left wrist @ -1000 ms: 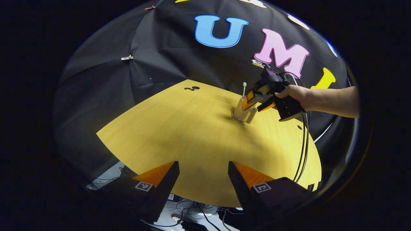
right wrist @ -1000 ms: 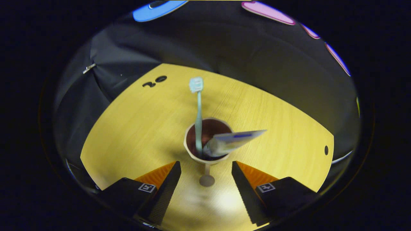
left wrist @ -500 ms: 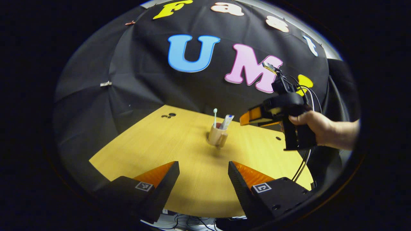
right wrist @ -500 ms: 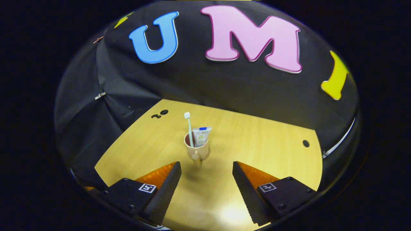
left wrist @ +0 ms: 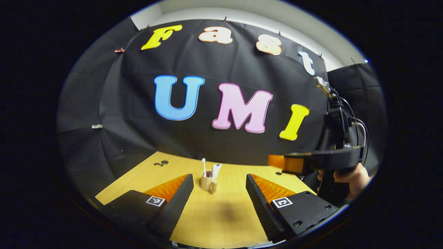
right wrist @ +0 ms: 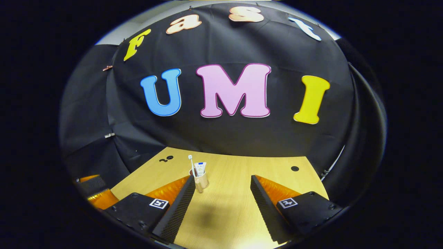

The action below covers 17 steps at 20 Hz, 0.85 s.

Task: Put the toothbrush and toothpaste on the desktop into the cup, then pick up the cup and place it on the coaster on the desktop.

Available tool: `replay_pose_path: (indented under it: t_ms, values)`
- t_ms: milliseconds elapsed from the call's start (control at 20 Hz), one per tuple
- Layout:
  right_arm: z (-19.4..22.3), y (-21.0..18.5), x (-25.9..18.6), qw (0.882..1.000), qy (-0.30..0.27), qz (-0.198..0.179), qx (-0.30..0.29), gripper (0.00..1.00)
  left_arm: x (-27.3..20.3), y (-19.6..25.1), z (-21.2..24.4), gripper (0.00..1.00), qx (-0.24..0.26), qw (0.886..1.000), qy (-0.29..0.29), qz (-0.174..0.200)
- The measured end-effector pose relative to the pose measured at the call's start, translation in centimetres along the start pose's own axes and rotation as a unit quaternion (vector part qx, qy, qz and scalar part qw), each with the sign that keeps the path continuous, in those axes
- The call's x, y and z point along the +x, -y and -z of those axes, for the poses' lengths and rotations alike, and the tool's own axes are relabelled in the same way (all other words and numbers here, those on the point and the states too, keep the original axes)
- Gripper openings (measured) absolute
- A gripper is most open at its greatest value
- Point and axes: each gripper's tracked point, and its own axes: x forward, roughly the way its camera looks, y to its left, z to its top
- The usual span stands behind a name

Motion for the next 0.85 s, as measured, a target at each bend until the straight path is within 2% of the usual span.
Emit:
replay_pose_path:
  t_ms: [200,350,450,650,850]
  values:
    - [0.9,2.2,-5.6,0.999,0.032,0.038,0.016,0.99,-1.7,1.7,-2.7,0.96,0.023,0.999,0.045,0.016]
    - [1.7,3.5,-8.7,0.996,0.054,0.057,0.030,0.98,-2.8,1.8,-3.3,0.96,0.017,0.999,0.047,0.022]
    - [2.7,4.4,-9.9,0.995,0.051,0.072,0.039,0.98,-3.4,1.0,-3.2,0.96,0.019,0.999,0.046,0.010]
    - [4.4,4.6,-10.9,0.995,0.038,0.068,0.058,0.99,-4.0,0.2,-2.3,0.96,0.018,0.999,0.037,-0.008]
    - [4.6,4.3,-10.9,0.997,0.032,0.051,0.052,1.00,-4.3,-0.4,-2.2,0.97,0.018,0.999,0.035,-0.022]
